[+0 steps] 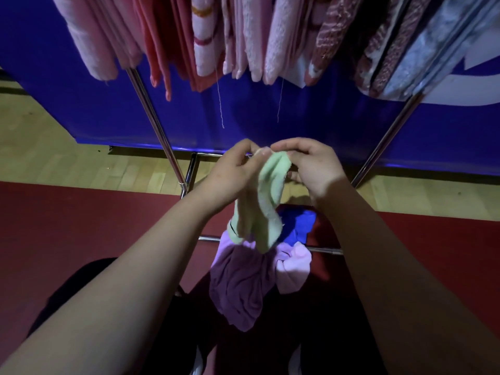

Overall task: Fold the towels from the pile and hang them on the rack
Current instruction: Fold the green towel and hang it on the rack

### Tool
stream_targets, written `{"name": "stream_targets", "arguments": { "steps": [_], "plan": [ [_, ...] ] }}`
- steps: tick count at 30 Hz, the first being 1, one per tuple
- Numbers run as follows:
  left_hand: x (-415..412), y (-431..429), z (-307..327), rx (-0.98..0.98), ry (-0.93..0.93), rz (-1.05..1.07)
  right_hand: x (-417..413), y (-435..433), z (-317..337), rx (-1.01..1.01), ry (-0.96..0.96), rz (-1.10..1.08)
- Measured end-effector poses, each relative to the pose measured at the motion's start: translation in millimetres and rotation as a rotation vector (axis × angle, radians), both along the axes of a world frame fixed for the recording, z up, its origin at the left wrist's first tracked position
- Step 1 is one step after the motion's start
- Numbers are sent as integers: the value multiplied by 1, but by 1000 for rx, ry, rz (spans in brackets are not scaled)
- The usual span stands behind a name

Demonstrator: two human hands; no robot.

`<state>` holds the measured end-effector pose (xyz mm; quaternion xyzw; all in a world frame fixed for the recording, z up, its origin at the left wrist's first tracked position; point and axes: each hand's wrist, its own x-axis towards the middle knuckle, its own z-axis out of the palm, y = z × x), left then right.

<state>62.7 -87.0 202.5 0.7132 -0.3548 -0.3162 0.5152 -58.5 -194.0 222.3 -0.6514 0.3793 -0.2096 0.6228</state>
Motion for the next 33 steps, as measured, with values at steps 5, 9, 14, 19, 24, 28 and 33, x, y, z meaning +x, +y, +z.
{"name": "stream_targets", "arguments": {
  "steps": [5, 9, 14, 19, 24, 28, 33],
  "plan": [
    [1, 7, -12, 287, -188, -341, 1, -4, 7, 46, -56, -42],
    [11, 12, -28, 664, -435, -311, -3, -13, 10, 8, -51, -117],
    [26, 9, -26, 595, -496, -117, -9, -21, -8, -10, 180, -182],
    [15, 2, -7, 227, -410, -37, -6, -26, -31, -58, 436, -57],
    [9, -5, 19, -36, -362, -62, -2, -17, -20, -108, 420, 18],
    [-2, -9, 41, -125, -333, -109, -1, -2, 13, -289, 239, 163],
    [-15, -3, 58, -151, -244, -94, -8, 17, 41, -313, -9, 243]
  ]
}}
